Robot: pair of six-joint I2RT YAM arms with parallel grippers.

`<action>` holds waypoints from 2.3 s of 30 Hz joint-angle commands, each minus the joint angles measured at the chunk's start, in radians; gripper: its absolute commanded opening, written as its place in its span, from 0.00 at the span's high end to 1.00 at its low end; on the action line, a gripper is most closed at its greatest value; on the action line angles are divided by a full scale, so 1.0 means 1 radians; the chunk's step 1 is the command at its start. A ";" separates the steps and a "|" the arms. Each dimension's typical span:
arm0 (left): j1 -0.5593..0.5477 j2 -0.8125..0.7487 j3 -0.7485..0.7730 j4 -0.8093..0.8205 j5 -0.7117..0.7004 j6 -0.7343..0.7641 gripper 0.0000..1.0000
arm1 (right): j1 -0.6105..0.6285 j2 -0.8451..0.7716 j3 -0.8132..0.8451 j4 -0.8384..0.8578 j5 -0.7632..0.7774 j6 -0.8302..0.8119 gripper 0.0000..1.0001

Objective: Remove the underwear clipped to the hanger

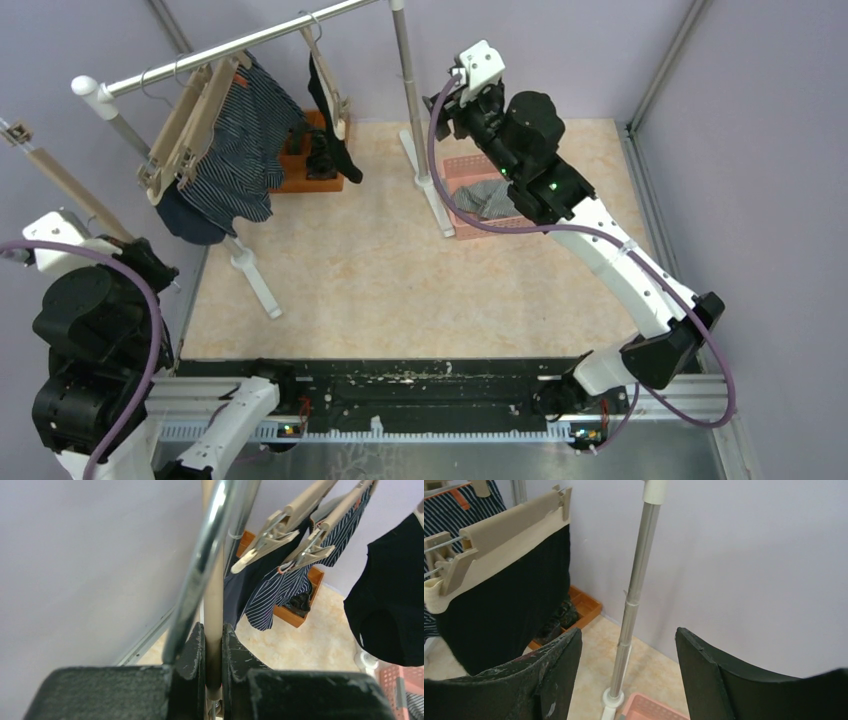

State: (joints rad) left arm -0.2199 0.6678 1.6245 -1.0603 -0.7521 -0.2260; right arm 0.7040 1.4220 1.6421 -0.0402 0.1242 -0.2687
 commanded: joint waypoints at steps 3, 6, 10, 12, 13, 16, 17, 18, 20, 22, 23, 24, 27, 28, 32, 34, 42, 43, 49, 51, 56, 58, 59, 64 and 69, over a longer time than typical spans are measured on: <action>0.001 -0.046 -0.022 -0.055 -0.114 -0.140 1.00 | -0.009 -0.027 0.012 0.084 -0.125 0.006 0.31; -0.001 -0.041 -0.051 -0.082 -0.141 -0.160 1.00 | -0.009 -0.021 0.027 0.080 -0.128 0.010 0.31; -0.032 -0.056 -0.107 -0.100 -0.165 -0.215 1.00 | -0.009 -0.051 -0.002 0.071 -0.127 0.012 0.31; -0.065 -0.069 -0.140 -0.119 -0.165 -0.286 1.00 | -0.009 -0.065 -0.013 0.064 -0.120 0.005 0.31; -0.086 -0.078 -0.158 -0.137 -0.159 -0.326 1.00 | -0.009 -0.070 -0.020 0.063 -0.114 -0.001 0.31; -0.119 -0.089 -0.216 -0.164 -0.083 -0.423 1.00 | -0.010 -0.082 -0.033 0.067 -0.102 -0.018 0.31; -0.118 -0.082 -0.230 -0.168 -0.051 -0.446 1.00 | -0.012 -0.083 -0.034 0.066 -0.103 -0.019 0.31; -0.118 -0.077 -0.247 -0.165 -0.023 -0.453 1.00 | -0.015 -0.084 -0.034 0.066 -0.107 -0.018 0.31; -0.118 -0.069 -0.268 -0.147 0.030 -0.461 1.00 | -0.022 -0.085 -0.037 0.068 -0.111 -0.018 0.31; -0.118 -0.072 -0.288 -0.112 0.056 -0.447 1.00 | -0.025 -0.089 -0.044 0.070 -0.116 -0.016 0.31; -0.118 -0.075 -0.299 -0.092 0.067 -0.437 1.00 | -0.026 -0.092 -0.048 0.071 -0.117 -0.015 0.31; -0.118 -0.079 -0.312 -0.060 0.081 -0.415 1.00 | -0.026 -0.093 -0.053 0.070 -0.117 -0.015 0.31; -0.118 -0.084 -0.356 0.051 0.139 -0.337 1.00 | -0.026 -0.098 -0.071 0.068 -0.115 -0.010 0.31; -0.118 -0.080 -0.367 0.084 0.158 -0.314 1.00 | -0.026 -0.099 -0.077 0.070 -0.112 -0.007 0.31; -0.118 -0.073 -0.414 0.258 0.280 -0.171 1.00 | -0.026 -0.102 -0.095 0.087 -0.117 0.004 0.30; -0.118 -0.068 -0.436 0.345 0.349 -0.110 1.00 | -0.025 -0.100 -0.098 0.093 -0.130 0.011 0.30; -0.119 0.034 -0.445 0.476 0.521 -0.036 1.00 | -0.044 -0.105 -0.111 0.106 -0.182 0.052 0.30; -0.118 0.048 -0.441 0.488 0.521 -0.037 1.00 | -0.044 -0.108 -0.111 0.101 -0.179 0.050 0.30; -0.117 0.154 -0.376 0.539 0.527 -0.034 1.00 | -0.043 -0.137 -0.136 0.089 -0.133 0.031 0.30; -0.118 0.162 -0.371 0.546 0.510 -0.055 1.00 | -0.044 -0.145 -0.149 0.086 -0.121 0.024 0.30; -0.117 0.047 -0.453 0.584 0.431 -0.095 1.00 | -0.044 -0.148 -0.172 0.089 -0.109 0.022 0.29; -0.117 0.022 -0.455 0.546 0.417 -0.110 1.00 | -0.044 -0.144 -0.167 0.091 -0.113 0.025 0.29; -0.117 0.015 -0.450 0.508 0.411 -0.117 1.00 | -0.044 -0.139 -0.164 0.090 -0.117 0.025 0.29; -0.118 -0.012 -0.417 0.395 0.353 -0.148 1.00 | -0.044 -0.123 -0.151 0.095 -0.132 0.034 0.29; -0.117 0.020 -0.350 0.279 0.281 -0.211 1.00 | -0.044 -0.115 -0.155 0.109 -0.146 0.051 0.29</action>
State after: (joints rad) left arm -0.3325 0.6621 1.2049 -0.6849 -0.3954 -0.3740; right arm 0.6643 1.3094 1.4658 0.0090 -0.0036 -0.2382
